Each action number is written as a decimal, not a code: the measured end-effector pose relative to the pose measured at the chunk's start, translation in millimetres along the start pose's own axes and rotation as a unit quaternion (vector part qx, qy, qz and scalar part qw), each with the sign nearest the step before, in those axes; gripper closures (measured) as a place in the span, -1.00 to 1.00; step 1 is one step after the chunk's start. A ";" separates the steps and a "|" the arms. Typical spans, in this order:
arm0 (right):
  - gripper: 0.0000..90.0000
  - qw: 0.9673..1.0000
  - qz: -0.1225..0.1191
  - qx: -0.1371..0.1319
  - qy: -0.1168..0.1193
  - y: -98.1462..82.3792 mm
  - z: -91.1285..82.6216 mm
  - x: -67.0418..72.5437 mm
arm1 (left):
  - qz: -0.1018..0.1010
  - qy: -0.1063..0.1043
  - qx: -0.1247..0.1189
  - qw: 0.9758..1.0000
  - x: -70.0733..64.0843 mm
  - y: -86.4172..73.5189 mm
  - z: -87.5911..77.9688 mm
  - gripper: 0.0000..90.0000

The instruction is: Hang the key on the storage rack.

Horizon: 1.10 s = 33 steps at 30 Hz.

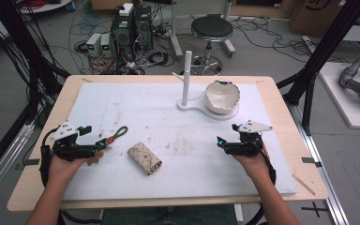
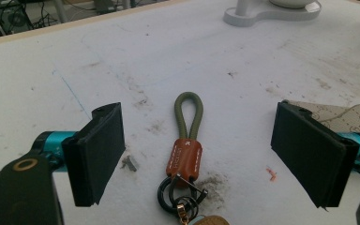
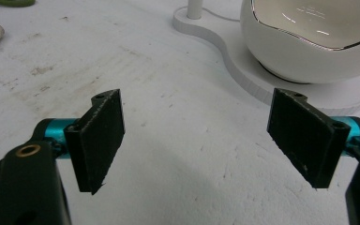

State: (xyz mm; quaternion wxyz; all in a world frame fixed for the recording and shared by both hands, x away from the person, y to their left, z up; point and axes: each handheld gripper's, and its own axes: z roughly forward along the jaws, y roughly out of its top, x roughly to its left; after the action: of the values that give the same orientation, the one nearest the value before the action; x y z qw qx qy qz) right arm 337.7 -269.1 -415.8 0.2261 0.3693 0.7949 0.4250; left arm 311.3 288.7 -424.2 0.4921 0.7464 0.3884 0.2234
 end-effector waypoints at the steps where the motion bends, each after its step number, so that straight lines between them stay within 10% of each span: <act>1: -0.57 1.000 0.001 -0.002 0.000 -0.1 0.2 -0.6 | 0.001 0.000 0.001 1.000 -0.3 0.0 0.0 -0.61; 23: -0.57 1.000 0.006 -0.004 -0.010 -6.2 -9.7 -7.2 | 0.016 0.002 0.070 0.997 4.1 -4.2 31.5 -0.59; 33: -0.57 1.000 0.011 -0.004 -0.016 -13.4 -17.5 -12.2 | 0.030 -0.014 0.134 0.990 5.2 -7.7 58.4 -0.45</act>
State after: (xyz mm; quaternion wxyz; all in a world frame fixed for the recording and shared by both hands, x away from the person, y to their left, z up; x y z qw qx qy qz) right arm 328.2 -292.4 -417.2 0.2354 0.3842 0.7853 0.4246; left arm 353.4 261.7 -455.7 0.3857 0.8201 0.3853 0.1738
